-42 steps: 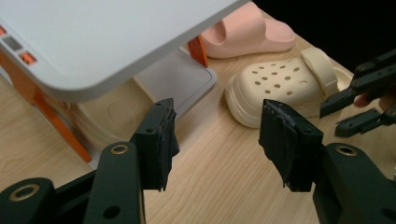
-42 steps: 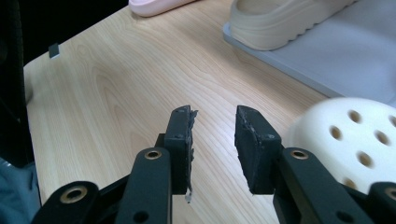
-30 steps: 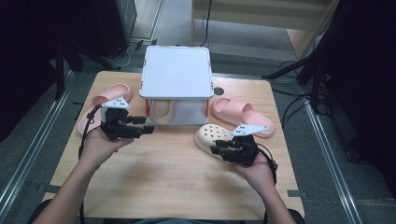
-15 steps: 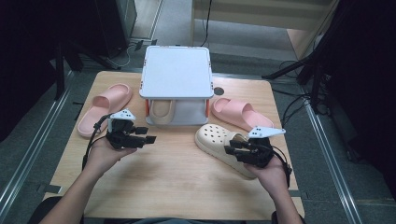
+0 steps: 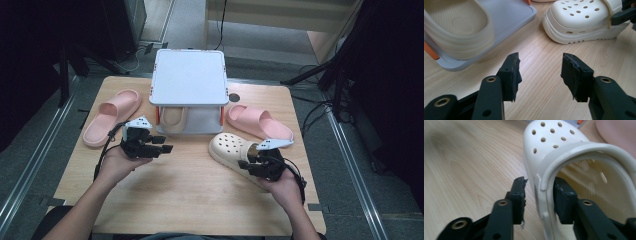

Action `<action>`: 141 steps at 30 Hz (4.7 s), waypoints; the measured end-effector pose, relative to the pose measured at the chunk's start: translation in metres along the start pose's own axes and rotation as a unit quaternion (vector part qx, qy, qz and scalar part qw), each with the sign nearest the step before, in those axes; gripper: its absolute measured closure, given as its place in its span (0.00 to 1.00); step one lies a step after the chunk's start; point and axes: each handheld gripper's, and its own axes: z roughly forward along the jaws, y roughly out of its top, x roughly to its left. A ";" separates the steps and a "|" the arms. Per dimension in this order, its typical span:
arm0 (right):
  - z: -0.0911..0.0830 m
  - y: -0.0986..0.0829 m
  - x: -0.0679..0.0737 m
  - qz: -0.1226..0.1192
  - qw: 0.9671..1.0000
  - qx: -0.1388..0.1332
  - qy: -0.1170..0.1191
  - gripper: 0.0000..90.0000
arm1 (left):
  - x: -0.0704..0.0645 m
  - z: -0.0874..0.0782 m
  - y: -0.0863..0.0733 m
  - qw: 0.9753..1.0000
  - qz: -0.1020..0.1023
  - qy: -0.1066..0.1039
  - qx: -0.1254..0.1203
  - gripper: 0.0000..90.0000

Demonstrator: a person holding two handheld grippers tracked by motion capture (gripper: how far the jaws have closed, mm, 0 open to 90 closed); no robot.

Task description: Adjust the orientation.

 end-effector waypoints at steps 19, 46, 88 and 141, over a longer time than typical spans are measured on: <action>0.005 0.021 0.018 0.008 1.000 -0.016 0.014 0.87 | -0.003 -0.001 0.002 1.000 -0.015 -0.012 0.006 0.67; 0.075 0.050 0.077 -0.051 0.995 0.012 0.087 0.86 | -0.020 0.014 -0.020 1.000 -0.015 0.000 0.012 0.77; 0.060 0.051 -0.011 -0.031 0.998 0.021 0.049 1.00 | -0.016 0.043 -0.025 0.999 -0.025 0.015 0.029 0.95; 0.044 0.019 0.034 -0.015 0.998 0.021 0.058 1.00 | -0.008 0.083 0.001 0.998 -0.025 -0.023 0.047 0.94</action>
